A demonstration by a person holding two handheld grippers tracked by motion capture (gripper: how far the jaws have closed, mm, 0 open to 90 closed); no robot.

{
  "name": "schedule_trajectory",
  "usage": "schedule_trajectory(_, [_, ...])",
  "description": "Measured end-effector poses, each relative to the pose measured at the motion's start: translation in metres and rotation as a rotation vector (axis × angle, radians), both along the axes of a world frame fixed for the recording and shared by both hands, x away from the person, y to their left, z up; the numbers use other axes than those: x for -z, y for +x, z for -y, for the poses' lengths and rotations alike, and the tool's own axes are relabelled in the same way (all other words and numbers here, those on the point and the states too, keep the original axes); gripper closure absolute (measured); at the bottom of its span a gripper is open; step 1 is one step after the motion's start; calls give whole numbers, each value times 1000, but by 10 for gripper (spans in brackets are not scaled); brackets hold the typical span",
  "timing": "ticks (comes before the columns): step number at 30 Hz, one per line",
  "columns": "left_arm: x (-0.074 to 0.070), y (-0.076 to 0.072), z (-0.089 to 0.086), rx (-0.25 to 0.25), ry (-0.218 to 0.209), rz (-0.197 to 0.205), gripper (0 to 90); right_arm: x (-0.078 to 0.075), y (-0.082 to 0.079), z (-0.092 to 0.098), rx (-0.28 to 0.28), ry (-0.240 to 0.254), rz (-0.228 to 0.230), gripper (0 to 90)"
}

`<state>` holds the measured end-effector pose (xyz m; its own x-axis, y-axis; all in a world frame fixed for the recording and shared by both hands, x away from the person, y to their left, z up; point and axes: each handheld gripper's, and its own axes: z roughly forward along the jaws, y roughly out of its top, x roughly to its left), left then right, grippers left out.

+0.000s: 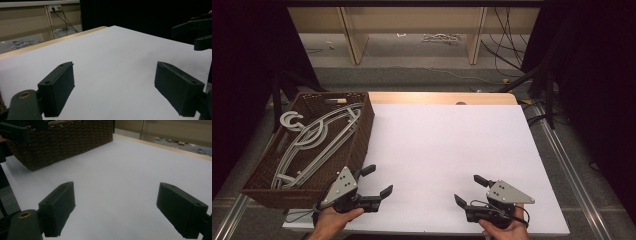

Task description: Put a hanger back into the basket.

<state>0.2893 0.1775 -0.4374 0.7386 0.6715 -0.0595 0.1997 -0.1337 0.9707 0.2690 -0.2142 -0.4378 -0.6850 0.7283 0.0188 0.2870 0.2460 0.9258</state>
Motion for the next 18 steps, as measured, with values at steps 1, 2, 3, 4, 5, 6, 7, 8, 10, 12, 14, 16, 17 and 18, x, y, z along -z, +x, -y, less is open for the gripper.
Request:
schedule_trajectory(1, [0,0,0,0,1,0,160,0,0,0,1,2,-5,163])
schedule_trajectory(2, [1,1,0,4,-5,2,160,1,0,-1,-3,20,0,163])
schedule_trajectory(3, [0,1,0,1,2,0,160,1,0,-1,0,16,-4,162])
schedule_trajectory(4, [1,1,0,0,6,-4,160,1,0,0,0,13,1,162])
schedule_trajectory(5, [0,1,0,1,7,-4,160,0,0,0,-1,5,-8,162])
schedule_trajectory(6, [0,1,0,2,6,-4,160,0,0,0,-1,2,-11,162])
schedule_trajectory(7, [1,0,1,3,0,-9,159,1,1,-1,-1,10,-1,162])
schedule_trajectory(8, [1,0,1,3,0,-9,160,1,1,-1,-1,10,-1,162])
schedule_trajectory(10, [1,1,1,9,8,-5,160,1,1,-1,-1,10,-1,162])
schedule_trajectory(12, [1,1,1,8,10,-7,160,1,1,-1,-2,10,2,162])
schedule_trajectory(14, [1,1,1,8,12,-8,160,2,1,-1,-1,11,6,162])
schedule_trajectory(16, [2,1,2,15,4,-6,160,1,1,0,-1,10,4,162])
schedule_trajectory(17, [2,1,2,13,4,-6,160,2,1,-1,-1,12,6,162])
schedule_trajectory(18, [2,1,2,15,4,-6,160,2,2,-1,-1,11,7,162])
